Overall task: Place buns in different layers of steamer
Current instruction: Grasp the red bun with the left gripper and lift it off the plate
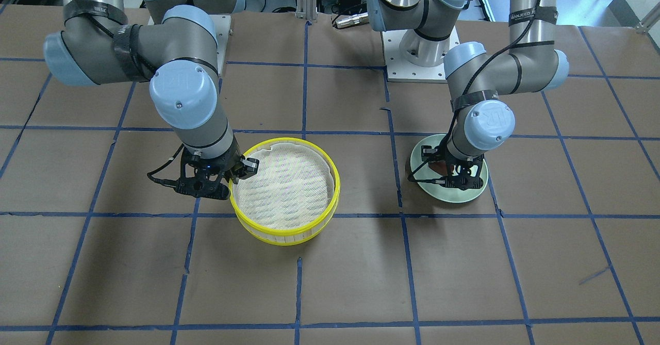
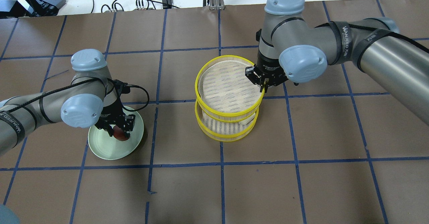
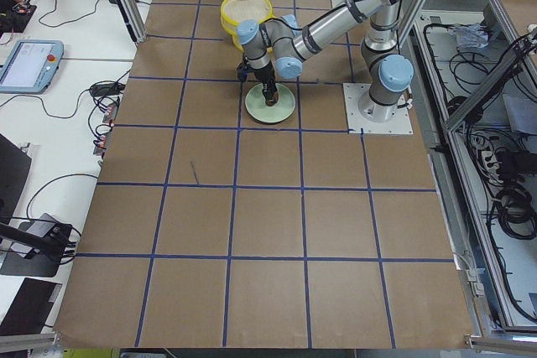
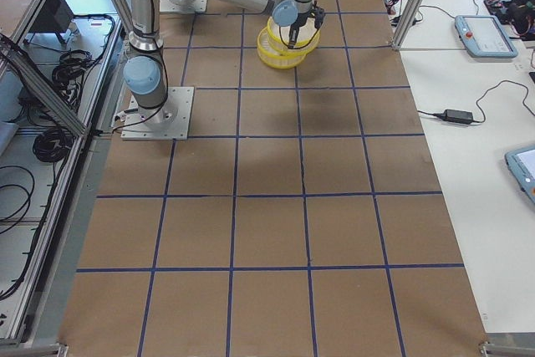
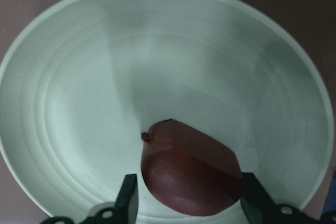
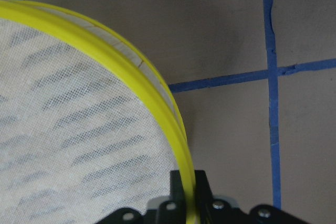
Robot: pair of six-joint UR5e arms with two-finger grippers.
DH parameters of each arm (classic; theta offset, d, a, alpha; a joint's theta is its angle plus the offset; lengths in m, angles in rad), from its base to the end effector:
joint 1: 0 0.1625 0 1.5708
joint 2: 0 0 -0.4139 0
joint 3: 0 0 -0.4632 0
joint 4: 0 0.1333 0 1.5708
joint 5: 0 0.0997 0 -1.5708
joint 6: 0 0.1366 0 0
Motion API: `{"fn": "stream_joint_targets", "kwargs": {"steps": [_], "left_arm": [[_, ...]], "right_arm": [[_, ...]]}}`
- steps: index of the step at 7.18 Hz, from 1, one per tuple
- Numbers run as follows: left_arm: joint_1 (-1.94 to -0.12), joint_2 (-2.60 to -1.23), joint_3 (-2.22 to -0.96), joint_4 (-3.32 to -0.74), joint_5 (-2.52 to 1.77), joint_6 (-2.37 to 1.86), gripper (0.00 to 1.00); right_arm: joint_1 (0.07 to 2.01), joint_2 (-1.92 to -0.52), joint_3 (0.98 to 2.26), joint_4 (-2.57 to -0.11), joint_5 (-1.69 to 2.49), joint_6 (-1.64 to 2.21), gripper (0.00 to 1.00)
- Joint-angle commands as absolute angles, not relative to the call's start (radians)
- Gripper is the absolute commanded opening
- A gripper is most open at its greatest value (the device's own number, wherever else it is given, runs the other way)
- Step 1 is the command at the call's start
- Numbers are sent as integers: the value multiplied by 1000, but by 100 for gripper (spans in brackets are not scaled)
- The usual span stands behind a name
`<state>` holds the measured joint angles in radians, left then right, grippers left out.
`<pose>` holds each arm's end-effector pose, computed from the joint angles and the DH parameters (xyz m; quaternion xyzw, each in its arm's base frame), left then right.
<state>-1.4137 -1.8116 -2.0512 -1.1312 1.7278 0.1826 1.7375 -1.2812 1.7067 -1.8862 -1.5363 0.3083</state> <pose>-0.0316 -0.5161 0.1013 0.0236 0.9868 0.1510 0.0529 0.2397 -0.5926 0.2213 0.0716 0.9958 0.0575 0.0038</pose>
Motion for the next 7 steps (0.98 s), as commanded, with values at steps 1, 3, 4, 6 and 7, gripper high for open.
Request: {"fn": "stream_joint_targets", "kwargs": {"steps": [1,3,4,6,7], "left_arm": [[-1416,-1787,-2001,-1123,1727,186,1],[-1434,-1720,-1922,-1149,1726,192,0],[-1448,-1680,-1907,-1169,1671,183,1],[-1486,-1671,-1855,-1167,1593,126,1],[-1503,-1671,-1826,-1167,1560,74,1]], "right_arm": [[1747,-1282,1723,-1875,-1531,310,3],[1747,-1281,1746,-1894,-1531,305,3],[1747,-1281,1746,-1894,-1529,305,3],[1752,-1282,1747,-1878,-1531,310,4],[1758,-1282,1747,-1876,-1532,310,4]]}}
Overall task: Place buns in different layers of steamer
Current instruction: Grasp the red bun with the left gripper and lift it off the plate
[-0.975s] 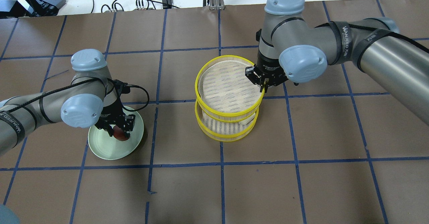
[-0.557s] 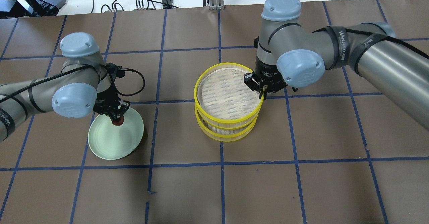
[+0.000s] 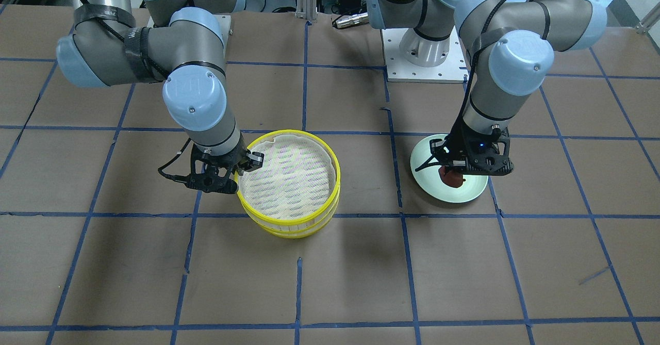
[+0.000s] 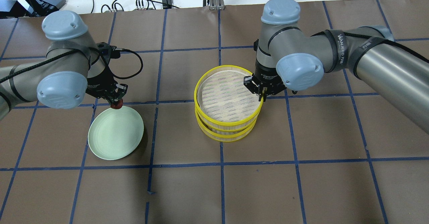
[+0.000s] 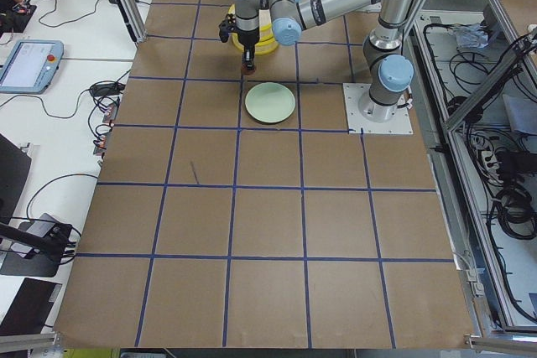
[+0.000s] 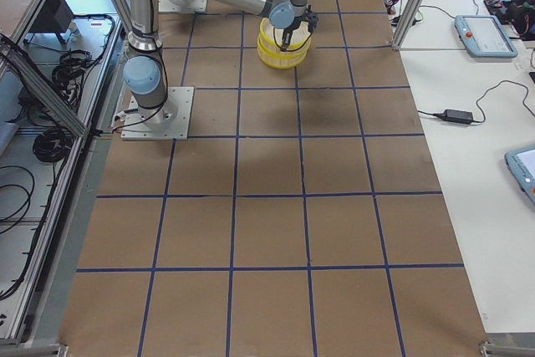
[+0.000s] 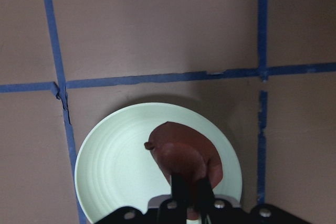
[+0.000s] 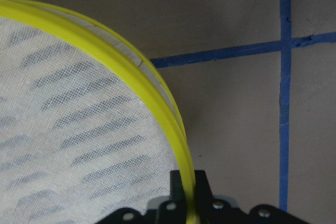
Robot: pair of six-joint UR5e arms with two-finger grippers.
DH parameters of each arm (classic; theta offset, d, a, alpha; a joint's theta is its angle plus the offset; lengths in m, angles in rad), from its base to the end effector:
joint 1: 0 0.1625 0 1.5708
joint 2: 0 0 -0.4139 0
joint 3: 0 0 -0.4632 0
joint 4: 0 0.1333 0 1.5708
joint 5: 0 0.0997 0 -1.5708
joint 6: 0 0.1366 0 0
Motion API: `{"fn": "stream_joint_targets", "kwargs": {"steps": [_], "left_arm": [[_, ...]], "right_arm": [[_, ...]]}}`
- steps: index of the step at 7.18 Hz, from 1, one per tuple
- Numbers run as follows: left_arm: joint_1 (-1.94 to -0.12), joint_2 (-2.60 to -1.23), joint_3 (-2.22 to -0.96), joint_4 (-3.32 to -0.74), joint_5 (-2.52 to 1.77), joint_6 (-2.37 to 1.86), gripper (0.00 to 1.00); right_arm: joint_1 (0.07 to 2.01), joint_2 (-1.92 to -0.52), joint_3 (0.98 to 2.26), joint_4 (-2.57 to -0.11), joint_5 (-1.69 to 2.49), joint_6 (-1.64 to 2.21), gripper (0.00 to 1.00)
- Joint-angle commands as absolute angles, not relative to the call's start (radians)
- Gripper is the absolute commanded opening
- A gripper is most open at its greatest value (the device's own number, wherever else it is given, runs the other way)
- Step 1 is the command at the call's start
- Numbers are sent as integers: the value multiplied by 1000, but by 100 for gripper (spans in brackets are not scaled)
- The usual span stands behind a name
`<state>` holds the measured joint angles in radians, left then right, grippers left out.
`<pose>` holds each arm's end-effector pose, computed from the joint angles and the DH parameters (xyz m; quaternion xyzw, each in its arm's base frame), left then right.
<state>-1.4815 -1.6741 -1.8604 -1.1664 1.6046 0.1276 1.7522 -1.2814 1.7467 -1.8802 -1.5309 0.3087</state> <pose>-0.0772 -0.5810 0.2615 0.0190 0.9997 -0.0039 0.0174 0.2464 -0.5743 0.2010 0.0650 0.9946 0.0804 0.0004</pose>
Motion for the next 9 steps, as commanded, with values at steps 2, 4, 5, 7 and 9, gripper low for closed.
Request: {"fn": "stream_joint_targets", "kwargs": {"steps": [2,4,5,7,9], "left_arm": [[-1520,-1671,-1804,-1167,1554,68,1],[-1522,-1669,-1804,-1166,1514,28,1],[-1544,-1670,-1804,-1160,1513,-3,1],[-1615,-1678,-1795,-1146,1464,-171,2],[-1687,-1697,-1767,-1143,1454,-324,2]], "right_arm": [[1769,-1284,1747,-1876,-1534,311,4],[1769,-1282,1750,-1873,-1536,310,7],[1767,-1284,1749,-1876,-1539,310,21],[1766,-1288,1746,-1876,-1548,307,100],[1724,-1318,1699,-1875,-1554,229,100]]}}
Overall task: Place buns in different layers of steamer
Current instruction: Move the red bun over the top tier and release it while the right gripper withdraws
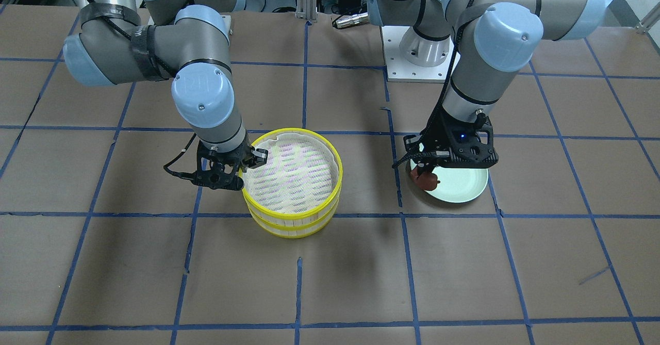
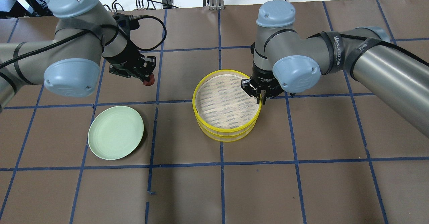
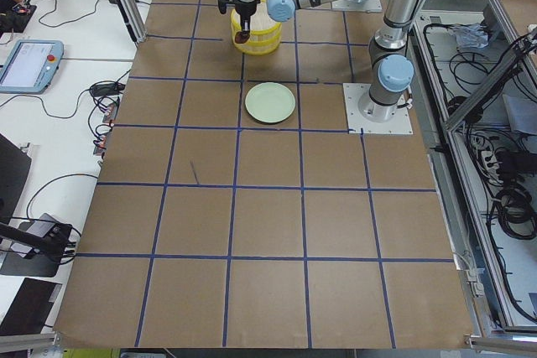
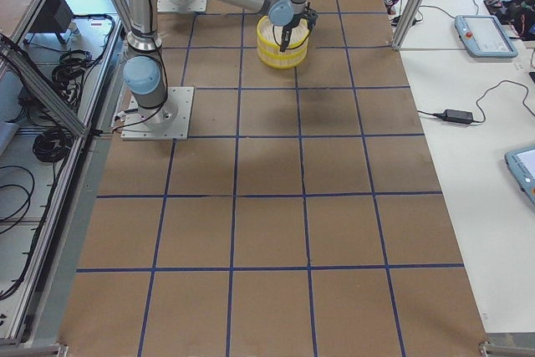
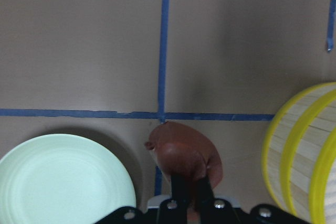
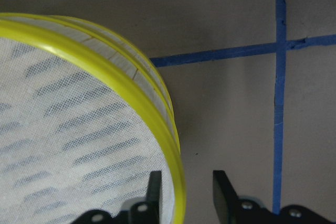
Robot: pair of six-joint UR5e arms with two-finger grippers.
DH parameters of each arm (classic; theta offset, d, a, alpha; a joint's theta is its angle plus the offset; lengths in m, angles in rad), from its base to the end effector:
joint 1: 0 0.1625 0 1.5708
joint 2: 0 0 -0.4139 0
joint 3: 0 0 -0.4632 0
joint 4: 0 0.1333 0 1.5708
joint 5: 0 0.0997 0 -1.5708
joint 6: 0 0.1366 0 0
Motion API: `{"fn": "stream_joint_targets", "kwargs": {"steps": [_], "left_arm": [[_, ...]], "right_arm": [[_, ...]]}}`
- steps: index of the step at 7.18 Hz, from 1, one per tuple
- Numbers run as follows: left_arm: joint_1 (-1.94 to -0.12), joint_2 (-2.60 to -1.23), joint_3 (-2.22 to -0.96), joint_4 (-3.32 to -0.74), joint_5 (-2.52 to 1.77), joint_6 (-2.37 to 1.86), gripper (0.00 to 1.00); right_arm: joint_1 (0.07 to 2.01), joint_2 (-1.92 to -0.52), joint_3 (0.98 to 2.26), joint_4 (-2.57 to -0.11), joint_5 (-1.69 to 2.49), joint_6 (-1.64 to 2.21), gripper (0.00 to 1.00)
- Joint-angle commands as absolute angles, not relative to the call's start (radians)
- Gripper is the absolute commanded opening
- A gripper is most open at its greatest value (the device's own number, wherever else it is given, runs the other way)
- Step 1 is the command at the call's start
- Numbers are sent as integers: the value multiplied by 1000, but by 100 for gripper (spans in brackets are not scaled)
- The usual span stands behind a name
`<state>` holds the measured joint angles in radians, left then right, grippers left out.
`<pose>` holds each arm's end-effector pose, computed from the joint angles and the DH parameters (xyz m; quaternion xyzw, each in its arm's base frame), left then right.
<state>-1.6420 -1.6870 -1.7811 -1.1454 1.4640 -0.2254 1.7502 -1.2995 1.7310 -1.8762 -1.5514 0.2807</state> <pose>-0.1901 -0.5873 0.2997 0.0742 -0.9946 0.0409 0.0600 0.2432 -0.5793 0.2195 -0.0511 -0.9967 -0.0636 0.0049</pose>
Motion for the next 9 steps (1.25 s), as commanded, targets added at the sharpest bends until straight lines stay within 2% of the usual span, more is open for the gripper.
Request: {"fn": "stream_joint_targets", "kwargs": {"steps": [1,3,4,5,6,9], "left_arm": [[-1728,-1698,-1769,-1140,1451,-404,2],[-1822,-1721,-1769,-1062,1352,-634,3],[-1859,-1762,-1767,-992,1351,-702,8],[-1882,-1797,-1769,-955,1356,-710,65],[-1888,-1815,-1769,-953,1356,-721,100],[-1888,-1812,-1770,-957,1374,-665,100]], "right_arm": [[1683,-1337,1637,-1767,-1546,180,100],[1611,-1393,1553,-1645,-1551,25,100],[1589,-1423,1510,-1596,-1542,23,100],[1586,-1451,1444,-1504,-1545,21,100],[1609,-1519,1430,-1440,-1555,12,100],[1611,-1545,1495,-1474,-1555,12,100]]}}
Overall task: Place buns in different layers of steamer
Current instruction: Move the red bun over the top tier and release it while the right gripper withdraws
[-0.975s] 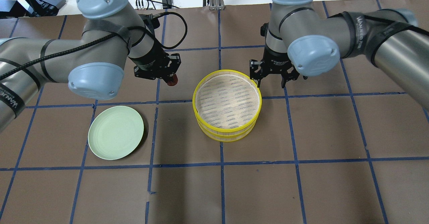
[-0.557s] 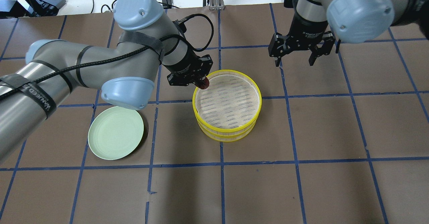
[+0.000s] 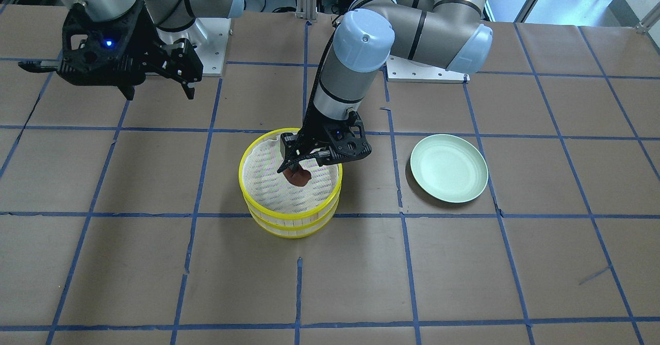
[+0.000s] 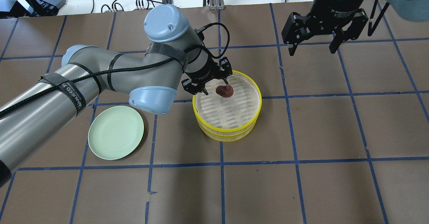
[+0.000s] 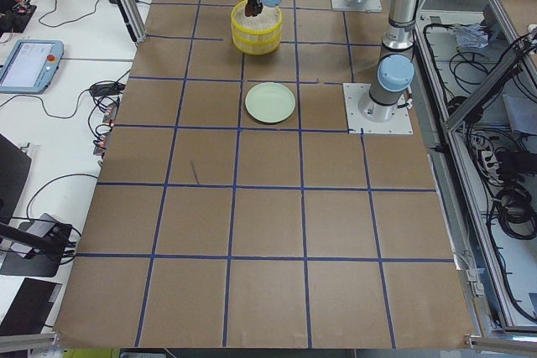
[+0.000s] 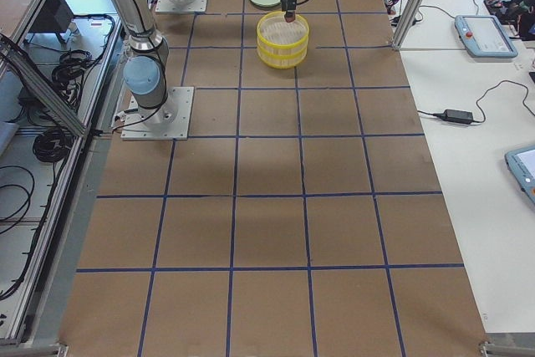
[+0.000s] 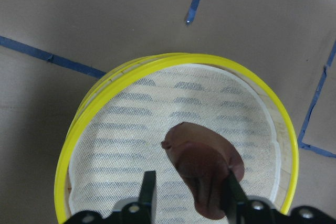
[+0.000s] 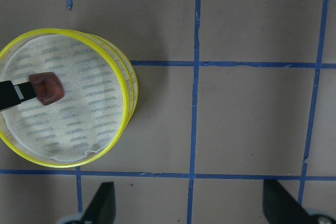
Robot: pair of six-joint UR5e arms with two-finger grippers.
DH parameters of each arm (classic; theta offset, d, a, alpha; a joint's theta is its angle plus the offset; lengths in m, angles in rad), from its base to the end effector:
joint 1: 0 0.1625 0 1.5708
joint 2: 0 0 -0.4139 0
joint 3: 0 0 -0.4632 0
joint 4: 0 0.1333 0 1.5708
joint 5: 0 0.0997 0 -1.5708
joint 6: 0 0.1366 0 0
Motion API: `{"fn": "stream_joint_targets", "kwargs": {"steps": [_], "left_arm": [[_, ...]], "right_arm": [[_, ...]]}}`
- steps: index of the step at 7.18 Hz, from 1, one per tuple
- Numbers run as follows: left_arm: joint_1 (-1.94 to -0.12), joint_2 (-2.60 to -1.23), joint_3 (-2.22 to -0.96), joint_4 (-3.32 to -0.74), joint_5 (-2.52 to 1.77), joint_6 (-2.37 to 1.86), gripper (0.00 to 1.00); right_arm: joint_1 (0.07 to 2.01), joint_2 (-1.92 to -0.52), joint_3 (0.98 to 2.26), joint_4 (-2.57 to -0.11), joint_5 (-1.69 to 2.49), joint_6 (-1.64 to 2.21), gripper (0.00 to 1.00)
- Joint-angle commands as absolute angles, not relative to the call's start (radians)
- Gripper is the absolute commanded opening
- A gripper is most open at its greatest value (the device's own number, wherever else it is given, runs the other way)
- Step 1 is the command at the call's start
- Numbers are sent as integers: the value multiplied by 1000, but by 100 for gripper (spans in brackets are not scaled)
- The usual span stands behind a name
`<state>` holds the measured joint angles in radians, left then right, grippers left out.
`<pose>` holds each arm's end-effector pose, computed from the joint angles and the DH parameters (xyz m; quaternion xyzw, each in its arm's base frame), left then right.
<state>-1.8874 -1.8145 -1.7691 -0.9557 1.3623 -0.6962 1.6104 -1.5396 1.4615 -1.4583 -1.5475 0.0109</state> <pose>-0.3527 -0.5577 0.2516 0.1781 -0.9748 0.0249 0.1324 0.1589 -0.5638 0.4724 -0.0141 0.9997 0.0175 0.0112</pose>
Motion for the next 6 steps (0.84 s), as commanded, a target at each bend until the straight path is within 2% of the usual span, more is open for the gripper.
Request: {"fn": "stream_joint_targets", "kwargs": {"steps": [1,3,6], "left_arm": [[-1887,-1810,-1769,-959,1428,-581,100],[-1864,-1790,-1773,-969,1468,-402,100],[-1673,-1692,-1764,-1156,1463,-108,100]], "right_arm": [[1612,-1545,1506,-1505,-1557,12,100],[1611,-1545,1511,-1532,-1559,17,100],[1612,-1554,1519,-1531,-1557,25,100]]}}
